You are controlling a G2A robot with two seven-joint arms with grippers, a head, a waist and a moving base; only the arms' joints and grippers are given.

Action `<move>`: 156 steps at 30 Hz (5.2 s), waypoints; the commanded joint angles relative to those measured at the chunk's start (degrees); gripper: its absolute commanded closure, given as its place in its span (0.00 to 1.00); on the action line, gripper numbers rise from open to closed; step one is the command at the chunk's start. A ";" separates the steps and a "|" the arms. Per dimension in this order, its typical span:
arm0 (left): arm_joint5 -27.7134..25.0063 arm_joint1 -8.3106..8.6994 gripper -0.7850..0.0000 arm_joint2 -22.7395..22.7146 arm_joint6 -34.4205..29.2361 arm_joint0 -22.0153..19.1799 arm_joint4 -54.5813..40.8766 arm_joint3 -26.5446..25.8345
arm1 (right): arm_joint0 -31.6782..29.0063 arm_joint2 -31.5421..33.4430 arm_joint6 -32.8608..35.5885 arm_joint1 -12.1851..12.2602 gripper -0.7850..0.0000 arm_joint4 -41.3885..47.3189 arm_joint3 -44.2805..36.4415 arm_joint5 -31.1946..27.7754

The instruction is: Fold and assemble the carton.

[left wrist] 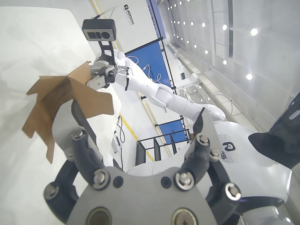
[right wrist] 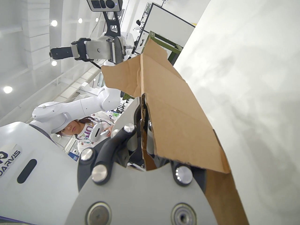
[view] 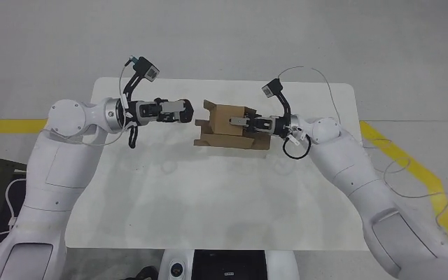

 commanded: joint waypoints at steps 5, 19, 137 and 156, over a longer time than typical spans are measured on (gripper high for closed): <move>-2.87 -0.28 0.00 2.02 -0.62 -0.20 3.12 1.36 | -2.97 5.77 3.39 3.70 1.00 -1.04 -4.70 3.40; -11.40 -1.88 0.00 8.74 -4.90 -1.51 1.42 0.74 | -17.59 21.78 10.44 11.34 1.00 -3.51 -21.44 12.47; -3.83 -3.02 0.00 8.60 0.56 2.87 4.20 -5.11 | -12.47 11.97 -11.72 1.47 1.00 -9.23 -18.32 6.92; -3.81 -3.09 0.00 7.89 0.47 2.92 3.39 -4.81 | -12.84 11.34 -8.23 0.00 1.00 -4.63 -16.52 5.96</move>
